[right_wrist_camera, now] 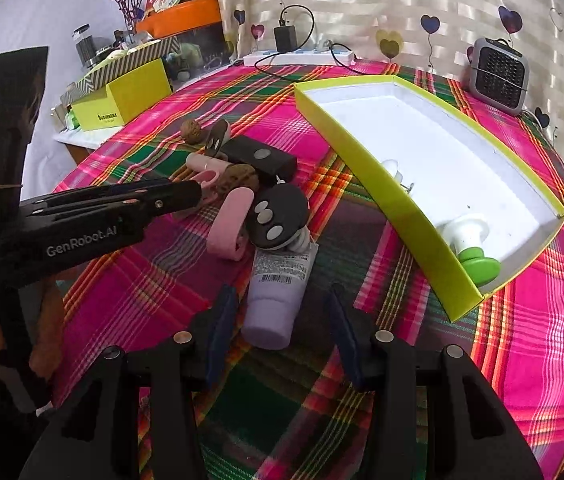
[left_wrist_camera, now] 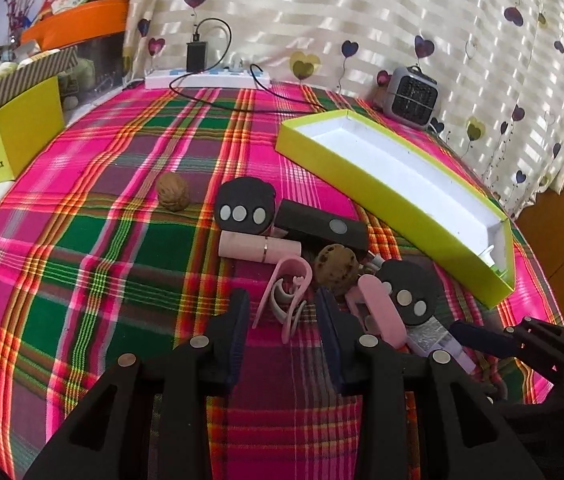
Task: Organize objects
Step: 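Grasp the pink clip with left tool while right tool grasps the lavender tube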
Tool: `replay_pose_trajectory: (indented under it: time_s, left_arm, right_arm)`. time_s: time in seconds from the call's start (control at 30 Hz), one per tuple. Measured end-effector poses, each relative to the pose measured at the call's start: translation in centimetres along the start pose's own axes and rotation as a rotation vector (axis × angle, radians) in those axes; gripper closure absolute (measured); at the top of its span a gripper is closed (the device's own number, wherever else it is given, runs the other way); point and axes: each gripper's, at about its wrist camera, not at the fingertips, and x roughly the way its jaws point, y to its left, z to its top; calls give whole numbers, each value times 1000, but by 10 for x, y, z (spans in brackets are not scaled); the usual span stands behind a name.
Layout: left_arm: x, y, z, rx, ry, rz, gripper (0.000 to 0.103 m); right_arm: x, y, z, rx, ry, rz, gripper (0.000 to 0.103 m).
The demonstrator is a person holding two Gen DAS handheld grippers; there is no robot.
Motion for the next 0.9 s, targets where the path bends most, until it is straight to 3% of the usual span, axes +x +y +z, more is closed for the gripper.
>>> replay_pose_trajectory:
  time_s: [0.1, 0.17, 0.43, 0.5, 0.53, 0.9]
  left_arm:
    - [6, 0, 1, -3, 21, -4, 70]
    - [10, 0, 3, -5, 32, -4, 70]
    - [12, -6, 4, 26, 37, 22, 71]
    - [11, -6, 3, 27, 36, 19, 73]
    - [10, -6, 3, 27, 36, 22, 79]
    - [-11, -10, -8, 39, -23, -21, 81]
  right_arm:
    - [0, 1, 0, -10, 2, 0, 58]
    - [0, 0, 0, -16, 2, 1, 73]
    - [-1, 0, -1, -45, 5, -10, 73]
    - [-2, -1, -2, -49, 5, -14, 73]
    - [-3, -2, -4, -50, 5, -15, 74]
    - [-20, -21, -20, -2, -20, -8, 74]
